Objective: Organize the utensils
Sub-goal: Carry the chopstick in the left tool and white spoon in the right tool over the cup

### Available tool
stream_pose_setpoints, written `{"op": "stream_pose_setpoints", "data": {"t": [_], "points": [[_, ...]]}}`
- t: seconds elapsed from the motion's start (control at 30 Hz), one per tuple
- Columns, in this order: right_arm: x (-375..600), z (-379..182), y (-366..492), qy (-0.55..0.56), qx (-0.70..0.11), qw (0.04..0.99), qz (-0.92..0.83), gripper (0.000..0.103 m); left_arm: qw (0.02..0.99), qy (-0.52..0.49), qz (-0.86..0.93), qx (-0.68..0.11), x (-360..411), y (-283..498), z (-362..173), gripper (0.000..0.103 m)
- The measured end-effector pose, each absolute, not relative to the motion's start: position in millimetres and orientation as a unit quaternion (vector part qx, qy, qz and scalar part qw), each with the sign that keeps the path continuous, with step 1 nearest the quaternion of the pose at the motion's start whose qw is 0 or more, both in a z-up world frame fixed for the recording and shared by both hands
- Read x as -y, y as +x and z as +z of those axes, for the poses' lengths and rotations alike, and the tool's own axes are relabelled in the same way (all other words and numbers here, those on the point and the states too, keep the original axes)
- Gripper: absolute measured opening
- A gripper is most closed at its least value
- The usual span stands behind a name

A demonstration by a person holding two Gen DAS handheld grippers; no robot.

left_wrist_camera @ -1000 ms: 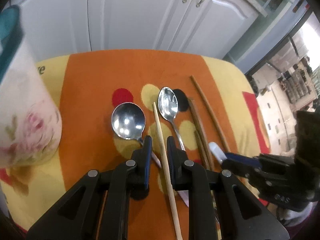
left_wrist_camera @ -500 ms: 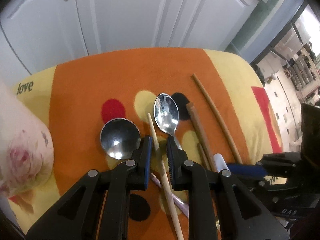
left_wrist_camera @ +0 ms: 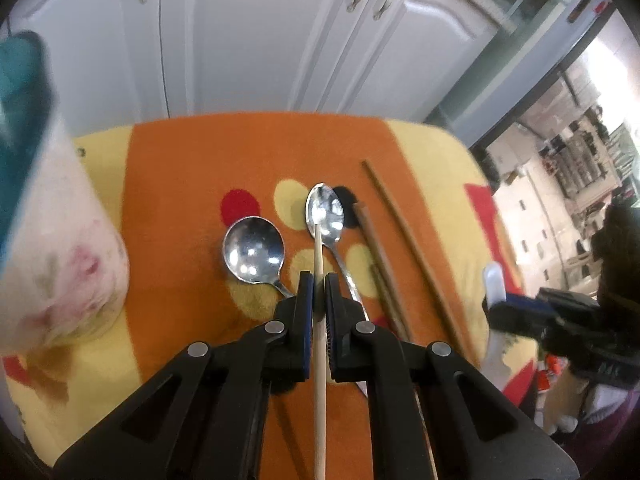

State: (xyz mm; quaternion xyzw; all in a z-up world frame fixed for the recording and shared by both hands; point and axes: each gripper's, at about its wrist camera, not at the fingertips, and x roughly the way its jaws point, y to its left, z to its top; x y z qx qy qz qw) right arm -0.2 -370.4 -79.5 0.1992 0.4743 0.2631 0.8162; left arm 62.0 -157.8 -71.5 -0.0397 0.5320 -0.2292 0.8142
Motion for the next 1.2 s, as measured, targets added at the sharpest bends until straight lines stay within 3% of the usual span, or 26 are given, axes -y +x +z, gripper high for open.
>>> {"op": "stream_pose_setpoints", "data": {"t": [0.8, 1.2], "points": [[275.1, 51.4, 21.1, 0.146, -0.346, 0.859, 0.349, 0.007, 0.897, -0.127, -0.227, -0.357, 32.0, 28.6, 129.9, 0.004], [193.7, 81.6, 71.3, 0.116, -0.298, 0.874, 0.366, 0.007, 0.939, -0.101, -0.142, -0.298, -24.1, 57.1, 168.3, 0.004]]}}
